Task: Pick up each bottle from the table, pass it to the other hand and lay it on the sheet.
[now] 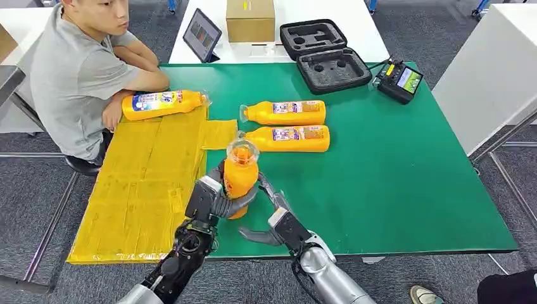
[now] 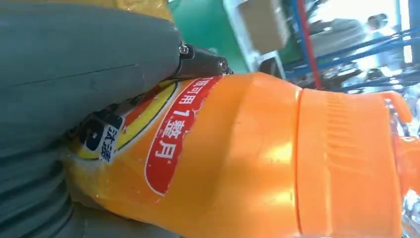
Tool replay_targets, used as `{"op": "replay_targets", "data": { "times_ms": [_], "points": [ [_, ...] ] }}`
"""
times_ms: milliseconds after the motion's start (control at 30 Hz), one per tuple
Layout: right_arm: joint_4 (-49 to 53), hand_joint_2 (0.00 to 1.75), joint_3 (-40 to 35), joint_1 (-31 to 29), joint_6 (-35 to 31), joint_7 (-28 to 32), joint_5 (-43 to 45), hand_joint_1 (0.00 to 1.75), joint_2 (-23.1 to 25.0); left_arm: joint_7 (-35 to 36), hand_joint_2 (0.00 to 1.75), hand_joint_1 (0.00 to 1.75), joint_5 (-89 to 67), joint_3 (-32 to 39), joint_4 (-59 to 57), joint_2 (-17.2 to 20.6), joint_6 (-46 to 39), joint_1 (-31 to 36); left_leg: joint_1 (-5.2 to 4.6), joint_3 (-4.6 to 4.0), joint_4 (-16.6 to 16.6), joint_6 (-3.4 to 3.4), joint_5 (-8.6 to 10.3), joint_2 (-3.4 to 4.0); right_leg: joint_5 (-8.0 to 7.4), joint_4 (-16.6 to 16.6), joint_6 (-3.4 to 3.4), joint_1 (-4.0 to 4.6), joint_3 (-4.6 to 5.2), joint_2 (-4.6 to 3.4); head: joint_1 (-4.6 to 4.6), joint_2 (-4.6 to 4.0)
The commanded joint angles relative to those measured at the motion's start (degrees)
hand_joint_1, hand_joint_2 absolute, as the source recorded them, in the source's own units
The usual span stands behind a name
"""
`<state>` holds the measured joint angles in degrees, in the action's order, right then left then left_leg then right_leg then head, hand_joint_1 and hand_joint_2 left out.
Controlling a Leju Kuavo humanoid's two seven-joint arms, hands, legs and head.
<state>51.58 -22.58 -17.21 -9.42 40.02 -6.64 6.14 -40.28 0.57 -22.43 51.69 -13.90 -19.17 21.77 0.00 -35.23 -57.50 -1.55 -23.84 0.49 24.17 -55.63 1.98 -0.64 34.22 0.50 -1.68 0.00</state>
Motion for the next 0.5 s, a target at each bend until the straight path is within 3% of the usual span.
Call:
{"op": "replay_targets", "data": {
  "times_ms": [33, 200, 500],
  "points": [
    [-1.85, 1.75, -1.70, -0.59, -0.32, -0.02, 0.21, 0.00, -0.89, 0.28, 1.75, 1.75, -1.65, -1.66, 3.31, 2.39, -1.71, -0.03, 0.05, 0.32, 0.03, 0.10, -0.11, 0.02, 0.09, 0.03, -0.09, 0.04, -0.30, -0.09, -0.02, 0.00],
    [-0.43, 1.75, -0.10, 1.02, -0.10, -0.02, -0.79, 0.00, -0.28, 0.28, 1.75, 1.75, -12.36, -5.64, 0.53, 4.56, -10.72, 1.57, 0.04, 0.27, 0.04, 0.09, -0.08, -0.03, 0.08, 0.03, -0.08, 0.03, -0.25, -0.03, -0.02, 0.00],
    [-0.79, 1.75, 2.06, 1.41, 1.88, -0.02, -1.44, 0.00, 0.22, 8.49, 1.75, 1.75, -32.70, -3.63, -1.45, 6.13, -13.86, 1.50, 0.06, 0.39, 0.05, 0.12, -0.12, 0.03, 0.10, 0.04, -0.10, 0.05, -0.35, -0.12, -0.02, 0.00]
  ]
}}
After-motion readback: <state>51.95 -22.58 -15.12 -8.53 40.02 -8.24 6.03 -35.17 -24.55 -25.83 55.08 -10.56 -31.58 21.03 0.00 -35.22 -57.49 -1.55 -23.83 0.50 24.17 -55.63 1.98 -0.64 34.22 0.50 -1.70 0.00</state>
